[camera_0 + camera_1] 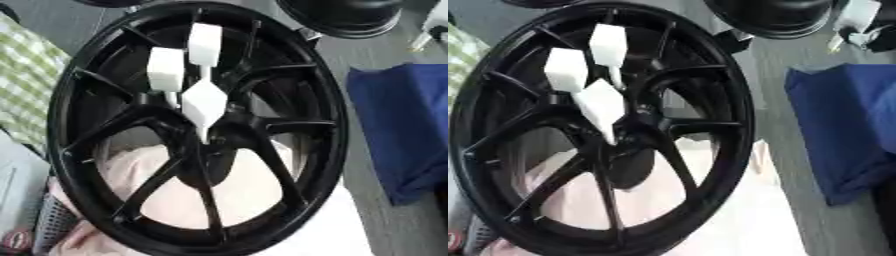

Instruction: Pull the pin out of the wheel hub.

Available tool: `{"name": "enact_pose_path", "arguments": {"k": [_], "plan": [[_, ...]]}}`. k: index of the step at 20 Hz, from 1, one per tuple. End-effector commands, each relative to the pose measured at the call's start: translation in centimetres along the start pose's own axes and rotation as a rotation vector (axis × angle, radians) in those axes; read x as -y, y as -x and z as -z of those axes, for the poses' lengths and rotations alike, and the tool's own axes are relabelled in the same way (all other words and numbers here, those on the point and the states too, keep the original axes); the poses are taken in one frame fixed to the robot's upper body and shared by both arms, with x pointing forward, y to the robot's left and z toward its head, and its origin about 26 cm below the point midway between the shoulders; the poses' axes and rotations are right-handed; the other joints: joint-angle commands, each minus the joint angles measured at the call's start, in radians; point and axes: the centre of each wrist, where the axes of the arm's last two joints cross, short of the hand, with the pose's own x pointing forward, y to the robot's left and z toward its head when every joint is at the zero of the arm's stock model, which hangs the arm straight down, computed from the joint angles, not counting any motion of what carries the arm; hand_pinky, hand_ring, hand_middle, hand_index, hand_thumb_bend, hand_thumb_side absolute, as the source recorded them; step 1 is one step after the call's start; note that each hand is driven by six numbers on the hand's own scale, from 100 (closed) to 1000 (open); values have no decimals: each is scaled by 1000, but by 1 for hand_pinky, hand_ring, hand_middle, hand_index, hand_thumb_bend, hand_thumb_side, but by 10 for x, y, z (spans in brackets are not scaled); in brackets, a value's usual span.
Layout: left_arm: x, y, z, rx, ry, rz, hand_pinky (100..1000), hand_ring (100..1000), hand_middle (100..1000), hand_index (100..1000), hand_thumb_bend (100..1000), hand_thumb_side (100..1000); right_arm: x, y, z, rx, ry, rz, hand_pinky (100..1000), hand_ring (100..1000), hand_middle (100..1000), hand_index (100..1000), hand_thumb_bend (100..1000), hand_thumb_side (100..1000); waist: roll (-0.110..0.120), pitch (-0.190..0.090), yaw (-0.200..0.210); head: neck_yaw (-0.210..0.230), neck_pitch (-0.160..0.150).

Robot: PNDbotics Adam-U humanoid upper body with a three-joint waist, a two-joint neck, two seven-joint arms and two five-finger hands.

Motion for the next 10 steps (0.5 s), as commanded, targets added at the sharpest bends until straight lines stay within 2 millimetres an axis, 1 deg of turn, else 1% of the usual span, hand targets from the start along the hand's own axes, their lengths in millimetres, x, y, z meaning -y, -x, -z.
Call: {"name": "enact_pose_path", "arguments": {"k": [1, 2, 4, 6, 8, 9, 10], "plan": [[-4, -8, 2, 29, -6, 11, 719, 770, 620, 686, 272, 767, 13, 7, -1, -31, 40, -39, 865, 896, 826, 883, 312, 479, 3, -26, -3, 2, -8], [-4, -8, 2, 29, -5, 10, 719, 770, 620, 686, 272, 766, 13, 8, -2, -33, 47, -38, 873, 912, 844, 897, 306, 489, 4, -27, -4, 1, -7], [-4, -8, 2, 29, -5, 10, 719, 770, 620, 686, 273, 766, 14, 8, -2, -30, 70, -38, 881, 925, 863, 910, 321, 473, 5, -28, -6, 0, -6], [-4, -8, 2, 28, -5, 10, 719, 770, 620, 686, 273, 766, 15, 7, -3, -27, 92, -38, 881, 927, 874, 914, 353, 436, 5, -28, -7, -1, -6], [-4, -8, 2, 29, -5, 10, 719, 770, 620, 686, 273, 765, 16, 6, -2, -22, 114, -32, 879, 919, 855, 901, 380, 384, 5, -28, -6, -2, -5], [-4, -8, 2, 29, -5, 10, 719, 770, 620, 686, 273, 765, 16, 3, -2, -11, 129, -20, 878, 913, 838, 891, 357, 398, 5, -28, -5, -1, -6], [-4, -8, 3, 30, -4, 9, 719, 770, 620, 686, 273, 765, 17, 1, -1, 2, 146, -2, 875, 895, 808, 868, 279, 441, 5, -28, -4, -1, -7]]}}
